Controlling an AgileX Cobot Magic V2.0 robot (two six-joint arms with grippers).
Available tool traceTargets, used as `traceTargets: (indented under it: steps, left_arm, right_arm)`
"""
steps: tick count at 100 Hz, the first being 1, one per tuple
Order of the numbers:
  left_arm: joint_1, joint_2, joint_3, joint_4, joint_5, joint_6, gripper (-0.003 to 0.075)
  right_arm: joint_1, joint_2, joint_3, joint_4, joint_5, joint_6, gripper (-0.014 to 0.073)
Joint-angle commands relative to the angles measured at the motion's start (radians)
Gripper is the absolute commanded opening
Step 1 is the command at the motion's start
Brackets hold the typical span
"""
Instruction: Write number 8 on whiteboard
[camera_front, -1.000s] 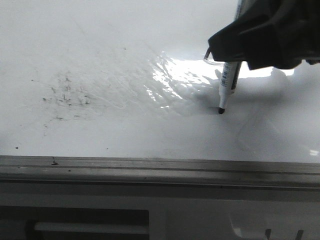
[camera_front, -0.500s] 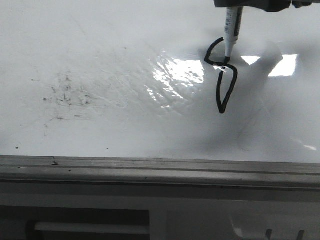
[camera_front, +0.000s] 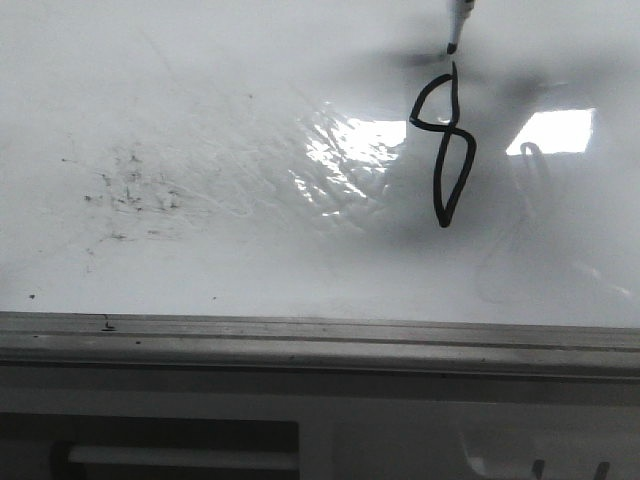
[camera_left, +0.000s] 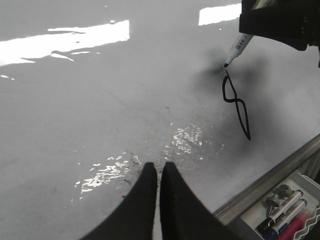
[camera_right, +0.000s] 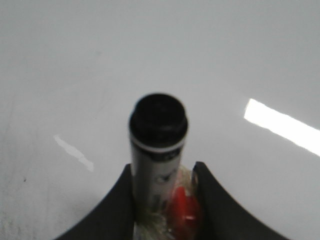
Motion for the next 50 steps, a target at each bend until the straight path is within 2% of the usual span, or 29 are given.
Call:
traceTargets:
  steps: [1, 16, 36, 50]
  left_arm:
    - [0.005, 0.003, -0.027, -0.007, -0.037, -0.008, -0.0020]
    - [0.005, 0.003, -0.027, -0.007, -0.036, -0.008, -0.0020]
    - [0.005, 0.003, -0.027, -0.007, -0.029, -0.008, -0.0020]
    - [0.005, 0.003, -0.027, -0.007, -0.027, -0.008, -0.0019]
  right_arm:
    - [-0.005, -0.010, -0.037, -0.034, -0.015, -0.012, -0.0067]
    - [-0.002, -0.036, -0.037, -0.039, 0.000, -0.012, -0.0067]
    - [0.000, -0.253, -0.067, -0.047, 0.151, -0.012, -0.0067]
    - [0.000, -0.394, -0.069, -0.034, 0.187, -0.012, -0.0067]
